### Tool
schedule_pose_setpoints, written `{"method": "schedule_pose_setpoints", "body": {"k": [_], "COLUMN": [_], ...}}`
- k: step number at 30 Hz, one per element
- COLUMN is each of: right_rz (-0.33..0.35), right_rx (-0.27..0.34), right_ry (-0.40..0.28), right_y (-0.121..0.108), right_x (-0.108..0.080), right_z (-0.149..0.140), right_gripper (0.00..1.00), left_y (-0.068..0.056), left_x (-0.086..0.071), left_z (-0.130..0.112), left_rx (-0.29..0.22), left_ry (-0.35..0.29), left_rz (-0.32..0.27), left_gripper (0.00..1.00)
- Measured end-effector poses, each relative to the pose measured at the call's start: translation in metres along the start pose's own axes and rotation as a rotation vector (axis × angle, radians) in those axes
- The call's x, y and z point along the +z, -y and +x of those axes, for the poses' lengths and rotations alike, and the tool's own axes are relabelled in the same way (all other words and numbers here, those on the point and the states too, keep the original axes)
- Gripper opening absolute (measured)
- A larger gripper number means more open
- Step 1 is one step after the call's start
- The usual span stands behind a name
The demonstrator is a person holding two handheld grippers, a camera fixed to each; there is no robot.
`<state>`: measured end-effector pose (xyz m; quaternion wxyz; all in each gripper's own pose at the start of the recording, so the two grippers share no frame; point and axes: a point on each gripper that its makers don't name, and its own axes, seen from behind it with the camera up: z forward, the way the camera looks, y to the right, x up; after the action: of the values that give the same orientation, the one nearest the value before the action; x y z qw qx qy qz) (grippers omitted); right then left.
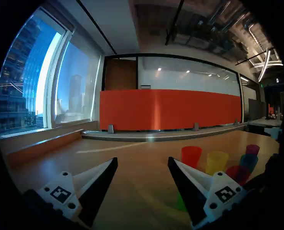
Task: Pour water
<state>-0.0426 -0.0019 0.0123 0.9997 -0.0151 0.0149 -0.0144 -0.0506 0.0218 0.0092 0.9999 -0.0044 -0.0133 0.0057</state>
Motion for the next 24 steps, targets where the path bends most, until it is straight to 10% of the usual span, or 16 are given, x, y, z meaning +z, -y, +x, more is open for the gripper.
{"method": "schedule_pose_setpoints", "body": {"k": [24], "right_rz": [-0.005], "right_rx": [-0.012], "right_ry": [0.003], "right_y": [0.0029], "right_x": [-0.0014], "right_z": [-0.0012], "right_gripper": [0.99], "left_y": [0.0011], "left_x": [-0.0006], "left_z": [0.0004], "left_rx": [0.000], "left_ry": [0.000], "left_rz": [0.000], "left_gripper": [0.97]}}
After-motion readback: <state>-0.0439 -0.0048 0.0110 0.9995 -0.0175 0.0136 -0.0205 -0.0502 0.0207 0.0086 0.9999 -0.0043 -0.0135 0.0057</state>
